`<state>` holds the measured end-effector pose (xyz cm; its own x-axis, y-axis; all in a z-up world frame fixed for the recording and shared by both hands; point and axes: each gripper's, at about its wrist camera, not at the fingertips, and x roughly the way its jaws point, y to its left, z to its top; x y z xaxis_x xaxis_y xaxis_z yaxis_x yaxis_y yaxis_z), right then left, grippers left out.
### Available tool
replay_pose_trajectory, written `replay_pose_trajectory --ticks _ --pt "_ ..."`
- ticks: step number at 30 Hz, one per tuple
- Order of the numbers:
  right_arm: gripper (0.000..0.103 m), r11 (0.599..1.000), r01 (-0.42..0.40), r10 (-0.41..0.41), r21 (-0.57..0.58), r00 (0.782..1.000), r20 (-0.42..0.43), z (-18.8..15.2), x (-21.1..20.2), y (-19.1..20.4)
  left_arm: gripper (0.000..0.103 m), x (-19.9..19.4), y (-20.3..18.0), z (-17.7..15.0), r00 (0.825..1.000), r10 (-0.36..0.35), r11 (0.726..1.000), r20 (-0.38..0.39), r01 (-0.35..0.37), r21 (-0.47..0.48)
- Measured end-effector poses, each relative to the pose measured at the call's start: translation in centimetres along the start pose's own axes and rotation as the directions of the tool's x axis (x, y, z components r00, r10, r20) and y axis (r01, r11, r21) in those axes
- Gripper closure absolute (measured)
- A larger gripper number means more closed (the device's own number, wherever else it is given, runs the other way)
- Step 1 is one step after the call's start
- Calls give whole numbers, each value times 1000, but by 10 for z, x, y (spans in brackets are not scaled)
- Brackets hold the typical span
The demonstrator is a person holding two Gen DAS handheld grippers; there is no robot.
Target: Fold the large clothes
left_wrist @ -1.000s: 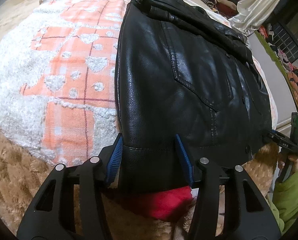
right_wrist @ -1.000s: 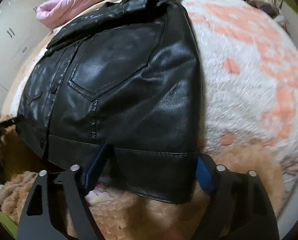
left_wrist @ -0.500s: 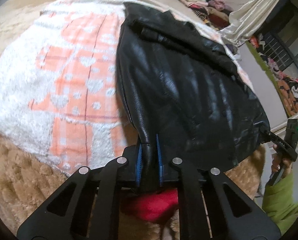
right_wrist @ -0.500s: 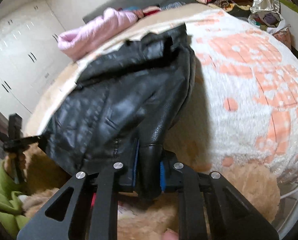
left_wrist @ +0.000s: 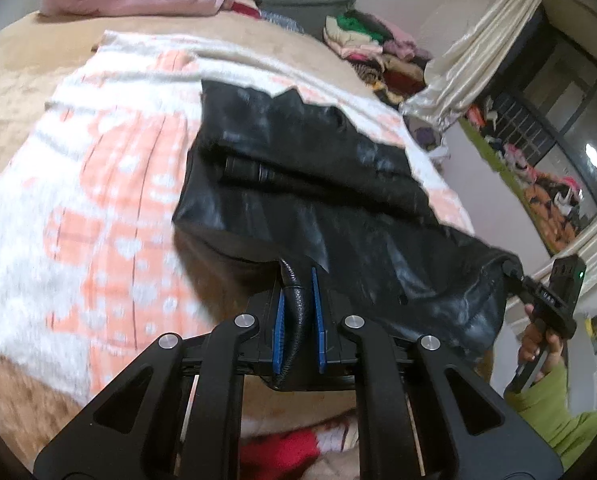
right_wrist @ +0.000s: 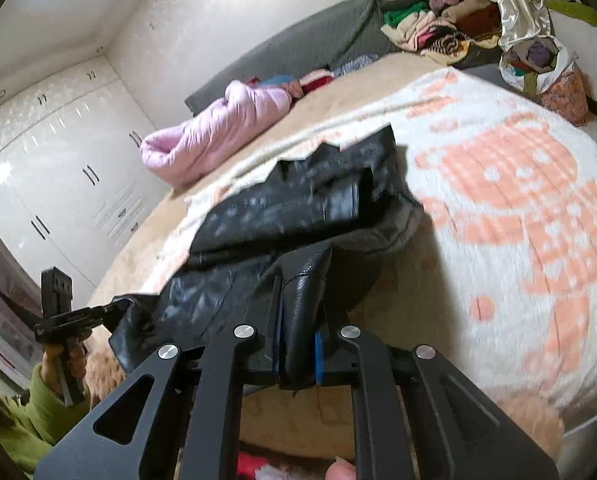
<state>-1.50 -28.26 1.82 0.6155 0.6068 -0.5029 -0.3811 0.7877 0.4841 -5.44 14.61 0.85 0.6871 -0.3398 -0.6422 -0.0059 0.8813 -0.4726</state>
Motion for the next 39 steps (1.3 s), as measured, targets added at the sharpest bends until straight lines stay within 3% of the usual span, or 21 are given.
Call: replay_pose_trajectory --ticks 11,19,39 --pt "93 1000 16 -15 -14 995 95 70 17 2 98 2 -12 66 990 -3 1000 138 3 -4" --pt "93 999 43 -43 6 990 131 108 41 0 98 15 -11 104 982 20 1000 190 -19 -5" --pt "89 992 98 -108 84 987 122 160 119 -25 96 70 17 170 985 59 997 159 -51 -55"
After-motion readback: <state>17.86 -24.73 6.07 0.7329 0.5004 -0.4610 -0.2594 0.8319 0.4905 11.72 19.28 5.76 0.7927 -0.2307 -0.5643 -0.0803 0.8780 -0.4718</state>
